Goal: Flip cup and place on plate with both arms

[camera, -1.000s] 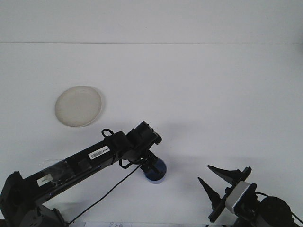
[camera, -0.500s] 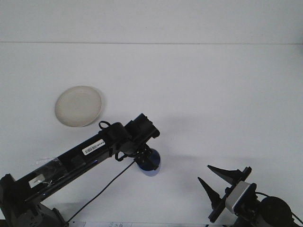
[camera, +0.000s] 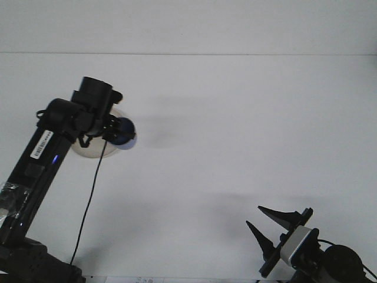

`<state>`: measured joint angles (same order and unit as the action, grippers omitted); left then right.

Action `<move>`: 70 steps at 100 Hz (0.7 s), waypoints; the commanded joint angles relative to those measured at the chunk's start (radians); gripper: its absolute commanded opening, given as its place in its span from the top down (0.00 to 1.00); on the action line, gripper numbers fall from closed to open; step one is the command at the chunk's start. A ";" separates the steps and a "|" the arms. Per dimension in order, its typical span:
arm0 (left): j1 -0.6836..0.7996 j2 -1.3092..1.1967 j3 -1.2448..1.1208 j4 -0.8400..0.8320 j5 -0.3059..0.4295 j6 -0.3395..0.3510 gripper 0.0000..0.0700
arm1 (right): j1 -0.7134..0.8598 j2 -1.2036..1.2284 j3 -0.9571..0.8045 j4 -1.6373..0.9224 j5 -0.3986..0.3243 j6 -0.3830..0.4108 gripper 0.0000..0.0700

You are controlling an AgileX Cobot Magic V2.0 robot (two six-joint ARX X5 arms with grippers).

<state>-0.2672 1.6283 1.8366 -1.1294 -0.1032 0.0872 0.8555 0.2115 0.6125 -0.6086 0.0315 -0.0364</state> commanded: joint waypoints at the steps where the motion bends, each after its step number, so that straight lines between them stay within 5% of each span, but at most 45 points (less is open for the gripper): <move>1: 0.080 0.021 0.022 0.039 -0.006 0.006 0.99 | 0.009 0.000 0.002 0.008 0.003 0.010 0.55; 29: 0.277 0.138 0.023 0.144 -0.005 0.016 0.99 | 0.009 0.000 0.002 0.005 0.002 0.011 0.55; 70: 0.315 0.325 0.022 0.154 0.057 0.012 0.99 | 0.009 0.000 0.001 0.002 0.003 0.014 0.55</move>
<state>0.0475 1.9297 1.8370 -0.9859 -0.0750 0.0952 0.8555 0.2115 0.6125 -0.6155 0.0315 -0.0364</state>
